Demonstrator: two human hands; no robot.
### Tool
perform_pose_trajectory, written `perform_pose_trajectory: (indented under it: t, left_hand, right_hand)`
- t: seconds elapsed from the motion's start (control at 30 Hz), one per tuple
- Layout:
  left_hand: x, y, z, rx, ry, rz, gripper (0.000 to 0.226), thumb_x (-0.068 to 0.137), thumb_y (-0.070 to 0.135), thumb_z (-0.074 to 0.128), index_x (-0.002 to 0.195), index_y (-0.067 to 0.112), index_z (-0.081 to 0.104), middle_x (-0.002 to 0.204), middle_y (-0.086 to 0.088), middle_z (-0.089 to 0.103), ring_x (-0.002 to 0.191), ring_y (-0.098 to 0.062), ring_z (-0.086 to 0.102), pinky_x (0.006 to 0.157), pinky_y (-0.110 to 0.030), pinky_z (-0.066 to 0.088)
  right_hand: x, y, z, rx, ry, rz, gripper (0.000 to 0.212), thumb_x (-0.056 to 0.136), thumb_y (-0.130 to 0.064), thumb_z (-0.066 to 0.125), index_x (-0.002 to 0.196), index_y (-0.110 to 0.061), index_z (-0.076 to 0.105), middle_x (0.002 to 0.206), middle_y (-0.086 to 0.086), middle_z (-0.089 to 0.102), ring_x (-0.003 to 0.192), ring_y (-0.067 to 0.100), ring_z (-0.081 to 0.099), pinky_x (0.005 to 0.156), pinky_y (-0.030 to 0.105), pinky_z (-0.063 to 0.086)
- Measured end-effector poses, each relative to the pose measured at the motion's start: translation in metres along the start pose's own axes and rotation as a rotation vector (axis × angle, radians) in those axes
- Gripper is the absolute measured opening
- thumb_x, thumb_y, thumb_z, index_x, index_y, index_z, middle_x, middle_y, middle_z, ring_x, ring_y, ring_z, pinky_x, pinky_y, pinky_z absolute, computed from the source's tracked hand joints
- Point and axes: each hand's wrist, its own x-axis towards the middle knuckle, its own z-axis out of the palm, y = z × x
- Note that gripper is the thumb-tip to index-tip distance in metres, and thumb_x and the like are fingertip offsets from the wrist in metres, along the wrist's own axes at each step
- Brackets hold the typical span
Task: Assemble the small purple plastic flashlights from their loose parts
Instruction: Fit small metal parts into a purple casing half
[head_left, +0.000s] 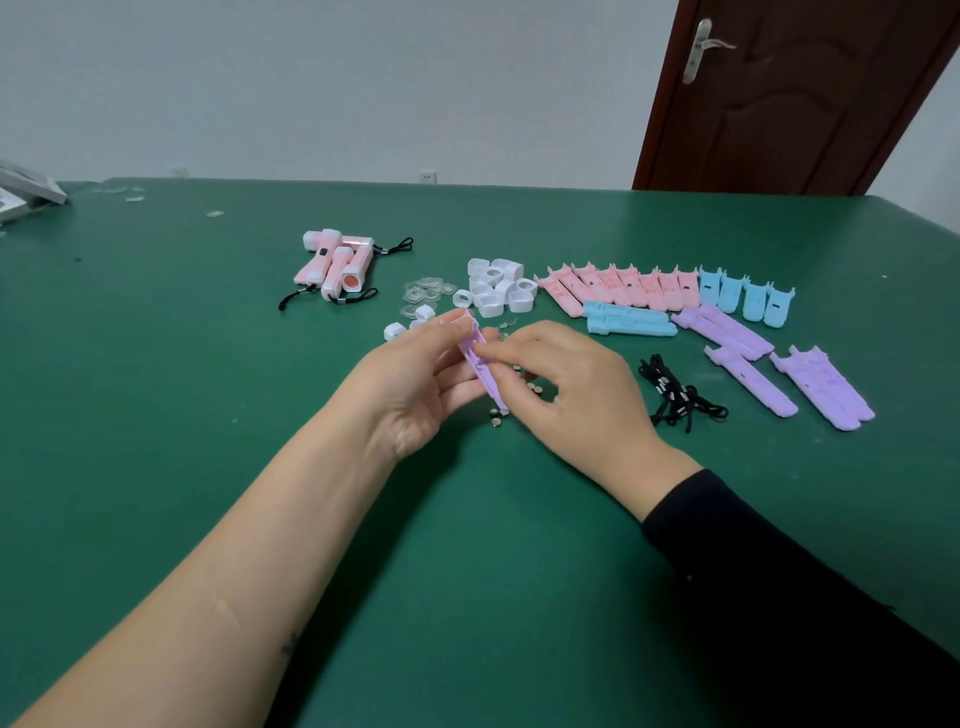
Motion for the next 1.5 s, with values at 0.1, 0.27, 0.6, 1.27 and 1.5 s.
perform_pose_trajectory:
  t: [0.1, 0.27, 0.6, 1.27, 1.5]
  left_hand:
    - [0.001, 0.001, -0.002, 0.039, 0.007, 0.034, 0.011, 0.094, 0.01, 0.06, 0.105, 0.011, 0.06, 0.076, -0.007, 0.074, 0.06, -0.015, 0.07, 0.053, -0.025, 0.057]
    - [0.001, 0.002, -0.003, 0.078, 0.006, 0.053, 0.011, 0.094, 0.011, 0.061, 0.105, 0.013, 0.06, 0.079, -0.007, 0.075, 0.061, -0.014, 0.07, 0.052, -0.024, 0.056]
    - [0.0, 0.001, -0.001, 0.044, 0.0, 0.049, 0.012, 0.094, 0.009, 0.06, 0.106, 0.011, 0.059, 0.079, -0.008, 0.074, 0.063, -0.017, 0.071, 0.054, -0.026, 0.057]
    - [-0.002, -0.008, 0.004, 0.126, -0.045, 0.026, 0.007, 0.095, 0.01, 0.059, 0.101, 0.012, 0.059, 0.075, -0.004, 0.074, 0.064, -0.017, 0.072, 0.055, -0.026, 0.057]
    - [-0.003, -0.008, 0.005, 0.081, -0.036, -0.023, 0.005, 0.094, 0.009, 0.06, 0.095, 0.011, 0.064, 0.078, -0.006, 0.074, 0.066, -0.016, 0.072, 0.056, -0.026, 0.058]
  right_hand:
    - [-0.001, -0.002, 0.001, -0.032, -0.027, -0.02, 0.022, 0.09, -0.02, 0.062, 0.108, -0.025, 0.074, 0.094, -0.006, 0.07, 0.085, 0.02, 0.064, 0.067, 0.037, 0.052]
    - [-0.001, -0.003, 0.001, -0.051, -0.062, -0.021, 0.024, 0.092, -0.022, 0.06, 0.112, -0.026, 0.072, 0.098, -0.005, 0.07, 0.088, 0.022, 0.064, 0.068, 0.037, 0.052]
    - [0.001, 0.002, 0.002, 0.17, -0.094, 0.144, 0.023, 0.092, -0.018, 0.061, 0.109, -0.028, 0.073, 0.097, -0.01, 0.067, 0.085, 0.009, 0.06, 0.074, 0.037, 0.05]
    - [0.008, -0.002, -0.001, 0.366, -0.118, 0.332, 0.015, 0.088, -0.017, 0.067, 0.08, -0.03, 0.067, 0.087, -0.012, 0.061, 0.07, -0.003, 0.051, 0.065, 0.008, 0.038]
    - [0.014, -0.003, -0.003, 0.665, 0.016, 0.63, 0.016, 0.094, -0.016, 0.058, 0.084, -0.024, 0.066, 0.058, -0.018, 0.063, 0.052, -0.003, 0.053, 0.054, 0.012, 0.043]
